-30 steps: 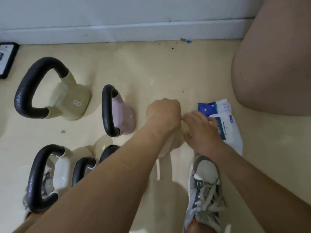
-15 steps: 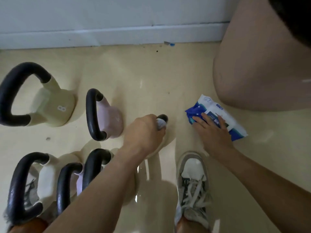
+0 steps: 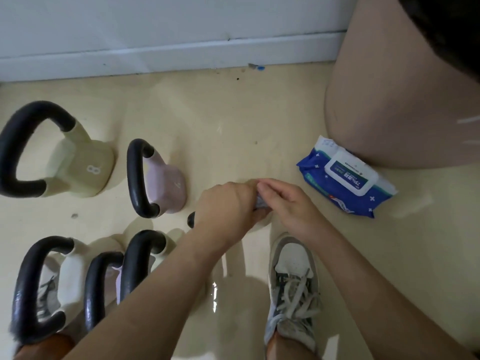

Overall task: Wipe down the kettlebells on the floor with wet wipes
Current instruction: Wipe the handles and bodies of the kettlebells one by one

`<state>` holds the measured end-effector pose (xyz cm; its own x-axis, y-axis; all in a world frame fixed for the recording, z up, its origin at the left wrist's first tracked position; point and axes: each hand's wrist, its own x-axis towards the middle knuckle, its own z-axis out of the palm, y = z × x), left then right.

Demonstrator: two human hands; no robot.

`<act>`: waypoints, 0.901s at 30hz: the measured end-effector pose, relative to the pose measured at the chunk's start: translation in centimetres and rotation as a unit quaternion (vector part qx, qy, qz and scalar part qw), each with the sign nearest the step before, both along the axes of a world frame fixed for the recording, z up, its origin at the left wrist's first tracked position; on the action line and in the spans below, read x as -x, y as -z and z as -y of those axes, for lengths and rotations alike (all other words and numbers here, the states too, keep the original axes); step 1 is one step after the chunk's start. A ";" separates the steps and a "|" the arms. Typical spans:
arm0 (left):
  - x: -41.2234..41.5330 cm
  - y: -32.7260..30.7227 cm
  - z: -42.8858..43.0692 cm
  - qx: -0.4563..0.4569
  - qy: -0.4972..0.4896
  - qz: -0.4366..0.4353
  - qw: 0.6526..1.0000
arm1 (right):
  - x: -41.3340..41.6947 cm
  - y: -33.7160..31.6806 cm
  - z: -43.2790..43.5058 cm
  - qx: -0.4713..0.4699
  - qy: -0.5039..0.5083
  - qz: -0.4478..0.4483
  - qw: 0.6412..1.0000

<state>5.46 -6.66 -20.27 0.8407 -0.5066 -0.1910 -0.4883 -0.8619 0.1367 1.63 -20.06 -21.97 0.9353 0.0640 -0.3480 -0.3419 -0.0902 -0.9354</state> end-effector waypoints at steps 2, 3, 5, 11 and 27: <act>1.0 0.2 -1.2 0.035 -0.034 0.010 0.999 | 0.3 0.2 -0.1 0.059 -0.018 0.030 0.998; 1.6 0.2 -1.9 0.053 -0.039 0.024 0.998 | 0.5 0.3 -0.1 0.104 -0.028 0.051 0.993; 2.5 0.5 -2.9 0.056 -0.043 0.061 0.996 | 0.7 0.3 -0.5 0.197 -0.049 0.125 0.971; 1.4 -0.7 1.7 -0.096 -0.034 -0.004 0.995 | 1.7 1.8 -0.3 0.203 0.016 0.192 0.960; -0.4 0.4 8.5 -0.321 0.223 -0.102 0.915 | 2.4 2.8 1.9 -0.189 0.190 -0.164 0.949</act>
<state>5.87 -15.17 -20.72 0.4914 -0.5199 -0.6987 -0.8321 -0.5172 -0.2003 -0.77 -21.96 -24.75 0.7611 -0.0792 -0.6438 -0.5607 0.4185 -0.7145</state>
